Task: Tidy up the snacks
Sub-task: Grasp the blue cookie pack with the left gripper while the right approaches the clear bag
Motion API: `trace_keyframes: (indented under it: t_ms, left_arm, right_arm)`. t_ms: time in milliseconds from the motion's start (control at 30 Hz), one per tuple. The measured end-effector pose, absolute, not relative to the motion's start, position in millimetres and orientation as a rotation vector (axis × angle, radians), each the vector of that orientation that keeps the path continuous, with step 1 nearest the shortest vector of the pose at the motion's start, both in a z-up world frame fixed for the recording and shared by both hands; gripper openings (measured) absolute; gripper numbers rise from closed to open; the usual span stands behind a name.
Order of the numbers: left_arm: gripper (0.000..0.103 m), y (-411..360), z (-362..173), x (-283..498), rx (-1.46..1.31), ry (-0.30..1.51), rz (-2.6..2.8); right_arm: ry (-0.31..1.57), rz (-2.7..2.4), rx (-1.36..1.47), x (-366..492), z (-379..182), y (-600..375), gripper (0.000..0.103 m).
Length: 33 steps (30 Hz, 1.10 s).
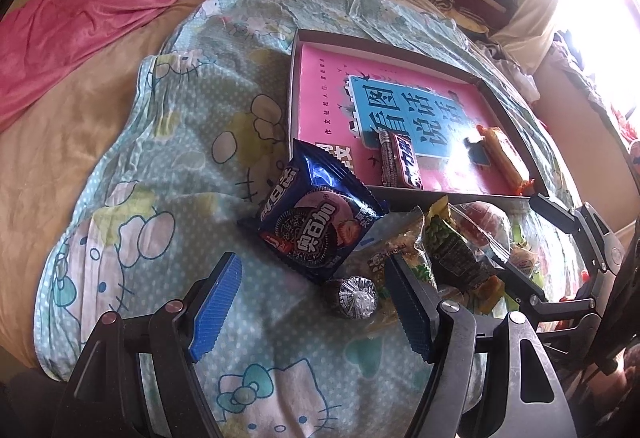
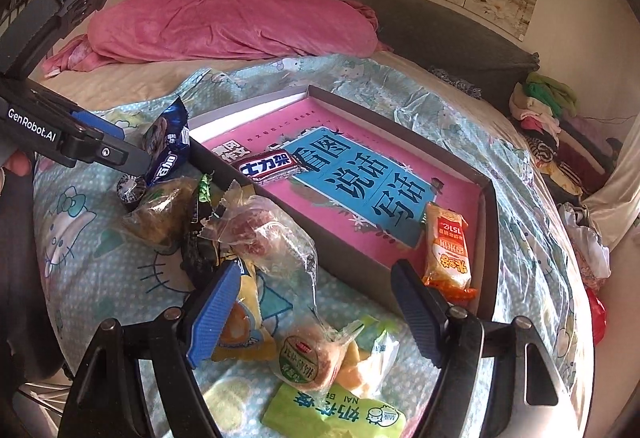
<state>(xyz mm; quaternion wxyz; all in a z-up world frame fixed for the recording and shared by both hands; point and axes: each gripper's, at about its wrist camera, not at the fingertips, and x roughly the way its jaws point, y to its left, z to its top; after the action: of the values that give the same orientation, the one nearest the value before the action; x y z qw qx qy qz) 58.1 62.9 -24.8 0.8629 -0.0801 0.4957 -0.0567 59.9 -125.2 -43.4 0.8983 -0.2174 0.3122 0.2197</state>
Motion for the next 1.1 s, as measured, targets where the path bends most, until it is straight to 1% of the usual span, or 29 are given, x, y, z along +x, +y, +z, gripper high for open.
trace_keyframes:
  t_ms: [1100]
  left_arm:
    - [0.075,64,-39,79,-0.177,1.050,-0.093]
  right_arm:
    - [0.628,0.494,-0.423,76,-49,-100,0.077]
